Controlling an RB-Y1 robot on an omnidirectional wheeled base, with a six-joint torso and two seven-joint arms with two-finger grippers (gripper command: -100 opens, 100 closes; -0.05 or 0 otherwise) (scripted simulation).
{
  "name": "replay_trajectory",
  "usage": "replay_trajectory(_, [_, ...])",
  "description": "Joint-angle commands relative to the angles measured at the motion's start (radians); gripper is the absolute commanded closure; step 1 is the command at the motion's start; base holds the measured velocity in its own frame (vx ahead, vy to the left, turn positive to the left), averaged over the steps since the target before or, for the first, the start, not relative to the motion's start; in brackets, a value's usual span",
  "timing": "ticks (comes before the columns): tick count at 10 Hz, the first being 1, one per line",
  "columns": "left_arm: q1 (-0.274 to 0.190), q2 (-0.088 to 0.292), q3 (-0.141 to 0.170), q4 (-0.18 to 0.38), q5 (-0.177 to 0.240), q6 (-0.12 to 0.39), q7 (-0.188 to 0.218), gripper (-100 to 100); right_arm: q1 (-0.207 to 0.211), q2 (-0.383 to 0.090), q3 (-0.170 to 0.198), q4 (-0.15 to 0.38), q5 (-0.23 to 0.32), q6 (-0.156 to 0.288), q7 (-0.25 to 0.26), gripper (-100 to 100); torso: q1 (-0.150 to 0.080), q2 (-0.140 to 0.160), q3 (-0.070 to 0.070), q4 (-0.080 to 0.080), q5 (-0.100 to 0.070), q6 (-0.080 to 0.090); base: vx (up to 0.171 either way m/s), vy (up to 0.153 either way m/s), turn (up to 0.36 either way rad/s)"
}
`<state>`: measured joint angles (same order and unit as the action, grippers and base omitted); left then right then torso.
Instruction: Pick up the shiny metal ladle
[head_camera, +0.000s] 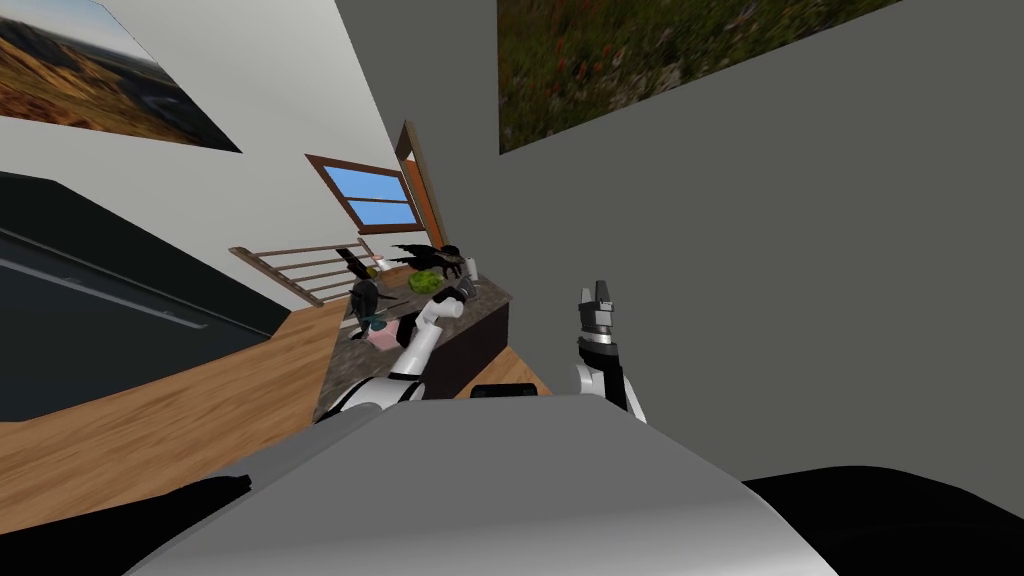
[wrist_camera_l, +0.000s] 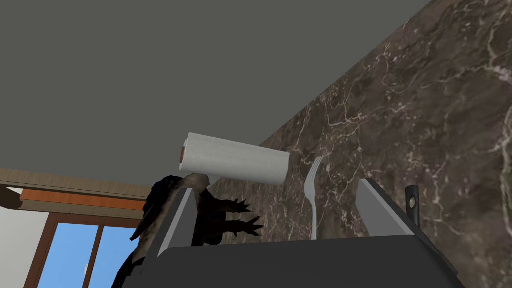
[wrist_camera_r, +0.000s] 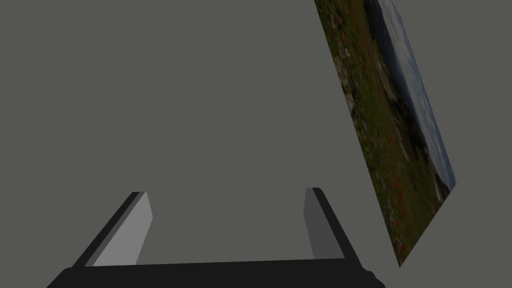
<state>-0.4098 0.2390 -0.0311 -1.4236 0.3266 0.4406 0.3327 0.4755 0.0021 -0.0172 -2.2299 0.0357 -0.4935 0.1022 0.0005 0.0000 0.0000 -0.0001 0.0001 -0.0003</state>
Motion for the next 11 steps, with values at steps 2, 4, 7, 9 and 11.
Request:
replay_trajectory(2, [-0.065, 0.005, 0.006, 0.063, 0.012, 0.081, 0.039, -100, 0.0, 0.0, 0.0, 0.0, 0.0, 0.0, 0.0, 0, 0.0, 0.0, 0.0, 0.0, 0.0, 0.0, -0.003, 0.01, 0.021])
replay_trajectory(4, [-0.11, 0.01, 0.008, 0.107, 0.024, 0.145, 0.063, -100, 0.0, 0.0, 0.0, 0.0, 0.0, 0.0, 0.0, 0, 0.0, 0.0, 0.0, 0.0, 0.0, 0.0, -0.002, 0.013, 0.024])
replay_trajectory(7, [-0.162, 0.015, 0.011, 0.194, 0.035, 0.226, 0.086, -100, 0.0, 0.0, 0.0, 0.0, 0.0, 0.0, 0.0, 0, 0.0, 0.0, 0.0, 0.0, 0.0, 0.0, 0.002, 0.012, 0.019])
replay_trajectory(9, [-0.206, 0.019, 0.014, 0.249, 0.045, 0.283, 0.11, -100, 0.0, 0.0, 0.0, 0.0, 0.0, 0.0, 0.0, 0, 0.0, 0.0, 0.0, 0.0, 0.0, 0.0, 0.001, 0.015, 0.02])
replay_trajectory(11, [-0.249, 0.024, 0.016, 0.303, 0.055, 0.338, 0.133, -100, 0.0, 0.0, 0.0, 0.0, 0.0, 0.0, 0.0, 0, 0.001, 0.0, 0.0, 0.0, 0.0, 0.0, 0.007, 0.02, 0.026])
